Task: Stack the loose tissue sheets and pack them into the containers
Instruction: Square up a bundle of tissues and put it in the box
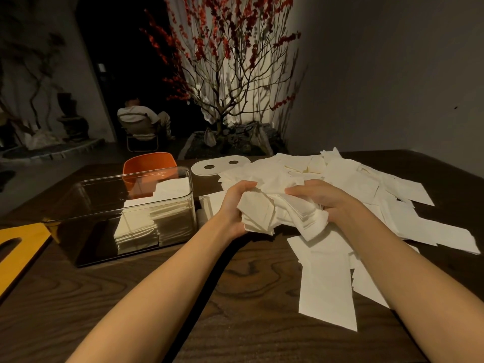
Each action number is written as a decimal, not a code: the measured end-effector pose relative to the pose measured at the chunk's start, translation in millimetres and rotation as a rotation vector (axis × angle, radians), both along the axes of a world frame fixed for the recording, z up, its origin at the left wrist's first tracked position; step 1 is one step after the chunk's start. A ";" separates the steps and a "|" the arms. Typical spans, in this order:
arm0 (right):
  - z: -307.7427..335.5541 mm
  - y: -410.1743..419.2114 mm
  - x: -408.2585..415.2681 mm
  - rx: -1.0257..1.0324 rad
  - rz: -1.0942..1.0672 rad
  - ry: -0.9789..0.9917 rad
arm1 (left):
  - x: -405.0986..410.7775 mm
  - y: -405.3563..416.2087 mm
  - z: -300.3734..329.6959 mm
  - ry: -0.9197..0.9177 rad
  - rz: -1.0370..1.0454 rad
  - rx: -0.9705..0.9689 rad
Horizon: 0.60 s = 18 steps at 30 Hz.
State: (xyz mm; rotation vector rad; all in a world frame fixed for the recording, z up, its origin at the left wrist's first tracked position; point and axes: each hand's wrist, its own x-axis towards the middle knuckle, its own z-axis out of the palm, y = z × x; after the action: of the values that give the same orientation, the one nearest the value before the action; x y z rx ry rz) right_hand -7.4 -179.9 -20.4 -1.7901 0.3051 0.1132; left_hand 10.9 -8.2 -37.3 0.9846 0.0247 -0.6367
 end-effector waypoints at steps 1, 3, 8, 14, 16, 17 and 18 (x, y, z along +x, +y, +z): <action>0.5 -0.6 0.6 -0.042 0.000 -0.017 | -0.7 0.3 1.1 -0.007 -0.003 0.044; 1.4 -2.2 0.7 -0.125 0.011 -0.055 | 0.4 2.2 0.5 -0.021 -0.037 0.125; 4.4 -3.6 -1.8 -0.199 0.073 -0.113 | 6.4 4.6 -4.6 -0.050 -0.104 0.259; 1.9 -4.0 0.0 -0.105 0.023 -0.063 | 8.2 3.5 -6.8 -0.067 -0.059 0.200; 1.7 -4.9 -1.0 -0.016 -0.005 -0.021 | 5.8 2.1 -5.2 -0.052 -0.016 0.100; 1.3 -5.5 -1.6 0.003 0.008 0.004 | 5.3 1.6 -4.9 -0.042 0.008 0.051; 0.5 -6.4 -2.8 -0.001 0.037 0.023 | 5.9 1.4 -5.5 -0.037 0.031 0.017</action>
State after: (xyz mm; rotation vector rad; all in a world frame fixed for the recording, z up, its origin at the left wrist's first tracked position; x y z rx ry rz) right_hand -10.2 -186.3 -19.8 -1.7972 0.2886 0.1598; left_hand 16.7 -6.9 -42.9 1.0108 0.0126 -0.5906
